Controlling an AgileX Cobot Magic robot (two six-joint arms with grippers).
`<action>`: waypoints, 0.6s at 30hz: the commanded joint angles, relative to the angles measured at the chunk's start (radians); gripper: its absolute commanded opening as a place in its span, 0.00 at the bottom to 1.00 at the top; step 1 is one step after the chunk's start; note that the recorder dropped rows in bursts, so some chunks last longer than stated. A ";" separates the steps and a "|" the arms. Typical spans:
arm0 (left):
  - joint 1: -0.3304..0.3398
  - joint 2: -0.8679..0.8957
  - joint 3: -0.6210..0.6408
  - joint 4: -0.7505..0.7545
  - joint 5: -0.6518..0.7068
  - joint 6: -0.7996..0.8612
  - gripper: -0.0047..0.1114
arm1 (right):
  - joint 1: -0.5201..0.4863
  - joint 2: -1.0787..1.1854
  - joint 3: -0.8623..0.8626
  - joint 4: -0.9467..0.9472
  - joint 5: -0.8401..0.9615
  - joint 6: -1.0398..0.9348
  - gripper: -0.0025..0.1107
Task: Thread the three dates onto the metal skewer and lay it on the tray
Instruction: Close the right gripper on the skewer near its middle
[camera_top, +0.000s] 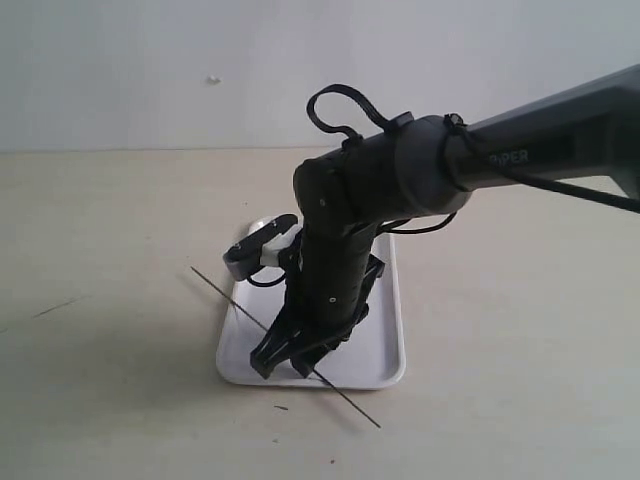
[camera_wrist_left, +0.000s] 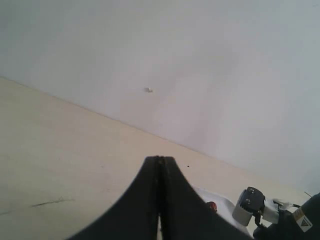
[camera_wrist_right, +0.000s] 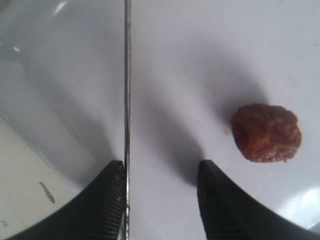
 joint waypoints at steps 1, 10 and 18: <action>0.002 -0.003 0.004 -0.007 0.002 0.003 0.04 | 0.001 0.015 -0.004 -0.005 0.014 -0.003 0.43; 0.002 -0.003 0.004 -0.007 0.002 0.003 0.04 | 0.001 0.015 -0.004 -0.048 0.078 -0.003 0.43; 0.002 -0.003 0.004 -0.007 0.002 0.003 0.04 | 0.001 0.015 -0.004 -0.055 0.108 -0.003 0.43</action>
